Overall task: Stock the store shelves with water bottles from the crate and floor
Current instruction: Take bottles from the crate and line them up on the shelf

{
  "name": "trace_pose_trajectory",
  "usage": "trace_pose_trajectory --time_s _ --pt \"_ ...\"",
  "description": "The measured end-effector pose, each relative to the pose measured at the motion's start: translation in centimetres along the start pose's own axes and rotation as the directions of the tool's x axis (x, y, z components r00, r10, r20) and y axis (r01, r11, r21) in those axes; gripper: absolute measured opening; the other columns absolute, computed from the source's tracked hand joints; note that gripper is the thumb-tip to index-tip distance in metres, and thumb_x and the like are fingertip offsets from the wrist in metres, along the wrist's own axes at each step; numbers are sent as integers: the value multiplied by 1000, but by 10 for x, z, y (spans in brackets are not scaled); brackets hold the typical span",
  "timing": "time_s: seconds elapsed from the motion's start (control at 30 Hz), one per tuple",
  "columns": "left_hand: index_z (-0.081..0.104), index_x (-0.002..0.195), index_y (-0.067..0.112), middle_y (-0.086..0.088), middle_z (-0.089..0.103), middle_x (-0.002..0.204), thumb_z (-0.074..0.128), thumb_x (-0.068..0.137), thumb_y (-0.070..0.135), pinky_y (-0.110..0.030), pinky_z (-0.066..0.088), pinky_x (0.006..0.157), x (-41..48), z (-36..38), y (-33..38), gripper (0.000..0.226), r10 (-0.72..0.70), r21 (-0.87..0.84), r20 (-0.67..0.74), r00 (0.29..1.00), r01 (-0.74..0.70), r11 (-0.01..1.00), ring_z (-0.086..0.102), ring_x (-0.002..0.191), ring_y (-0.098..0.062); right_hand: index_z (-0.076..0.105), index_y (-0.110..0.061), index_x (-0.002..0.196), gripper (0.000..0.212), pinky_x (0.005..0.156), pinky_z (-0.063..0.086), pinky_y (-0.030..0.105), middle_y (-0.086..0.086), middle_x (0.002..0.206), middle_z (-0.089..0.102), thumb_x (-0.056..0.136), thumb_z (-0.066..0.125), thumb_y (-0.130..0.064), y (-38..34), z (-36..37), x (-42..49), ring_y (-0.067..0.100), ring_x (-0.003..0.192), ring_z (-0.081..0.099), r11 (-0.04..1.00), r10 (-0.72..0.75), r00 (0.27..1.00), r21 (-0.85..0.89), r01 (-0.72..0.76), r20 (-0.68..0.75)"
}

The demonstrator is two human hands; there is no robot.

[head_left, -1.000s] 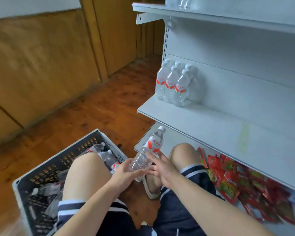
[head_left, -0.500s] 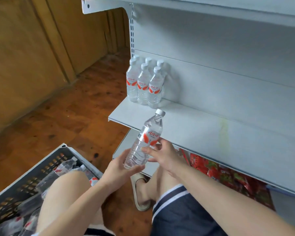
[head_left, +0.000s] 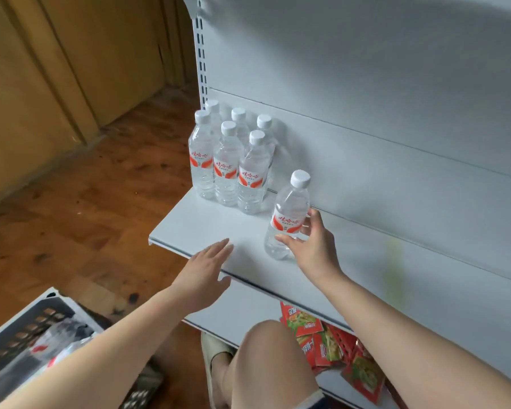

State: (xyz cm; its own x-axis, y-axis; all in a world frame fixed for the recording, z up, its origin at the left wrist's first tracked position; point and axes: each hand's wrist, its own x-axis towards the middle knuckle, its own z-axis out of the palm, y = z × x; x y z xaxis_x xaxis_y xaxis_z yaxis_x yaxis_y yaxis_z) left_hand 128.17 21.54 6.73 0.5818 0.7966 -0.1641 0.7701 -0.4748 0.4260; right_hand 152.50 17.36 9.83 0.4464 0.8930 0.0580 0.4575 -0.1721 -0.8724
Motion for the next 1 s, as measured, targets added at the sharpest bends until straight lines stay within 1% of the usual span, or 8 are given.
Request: trace_pose_trajectory --time_s 0.1,0.2,0.37,0.53,0.77,0.87,0.93,1.0 --pt "-14 160 24 9 -22 166 53 99 34 -36 -7 127 1 23 -13 91 5 116 63 998 -13 993 -20 154 -14 49 -18 129 64 92 56 31 -8 113 65 77 87 -18 1 6 35 3 103 60 998 -47 999 -46 47 1" --pt "-32 153 24 9 -39 159 52 98 35 -35 -20 121 -3 38 -15 100 15 167 54 998 -23 986 -38 146 -12 45 -19 134 69 96 54 38 -1 122 66 79 86 -23 1 18 73 15 111 63 993 -57 998 -105 53 -32" --pt "-35 151 25 11 -44 155 49 100 37 -32 -28 116 -2 37 -16 98 1 165 71 997 -13 986 -44 142 -10 46 -6 131 65 95 50 42 14 125 60 81 83 -23 -5 33 119 33 114 61 971 -68 993 -233 44 -94" --pt "-31 152 31 15 -41 156 48 101 35 -28 -29 115 -1 40 -22 95 19 110 69 997 -26 994 -43 141 -4 43 -3 139 63 94 47 40 18 133 60 90 75 -26 -20 39 141 39 121 59 904 -51 996 -427 17 -67" --pt "-4 162 30 17 -15 165 51 103 29 -24 -6 124 -15 25 -24 80 -11 -111 53 999 17 994 -14 154 -6 61 2 119 52 91 48 40 24 122 66 95 64 -44 -27 41 110 40 117 60 825 218 975 -526 -207 -41" --pt "22 160 35 23 11 166 56 102 23 -20 26 116 -51 15 -22 68 -176 -352 -74 982 140 925 20 152 -6 64 -7 110 27 88 51 38 15 112 71 94 62 -29 -34 56 47 35 108 65 902 264 963 -343 -264 -48" --pt "40 150 35 21 37 157 58 101 19 -19 35 108 -83 9 -22 54 -343 -520 -148 928 222 825 40 142 -6 65 -17 97 9 79 56 35 7 96 74 94 57 -21 -48 71 -9 28 89 72 960 258 963 -134 -246 81" --pt "54 135 36 16 56 140 58 101 17 -24 43 104 -119 5 -21 39 -476 -672 -138 869 271 689 54 129 -8 64 -21 91 11 63 55 32 0 82 74 96 55 -16 -69 90 -67 18 70 72 979 183 947 42 -201 263"
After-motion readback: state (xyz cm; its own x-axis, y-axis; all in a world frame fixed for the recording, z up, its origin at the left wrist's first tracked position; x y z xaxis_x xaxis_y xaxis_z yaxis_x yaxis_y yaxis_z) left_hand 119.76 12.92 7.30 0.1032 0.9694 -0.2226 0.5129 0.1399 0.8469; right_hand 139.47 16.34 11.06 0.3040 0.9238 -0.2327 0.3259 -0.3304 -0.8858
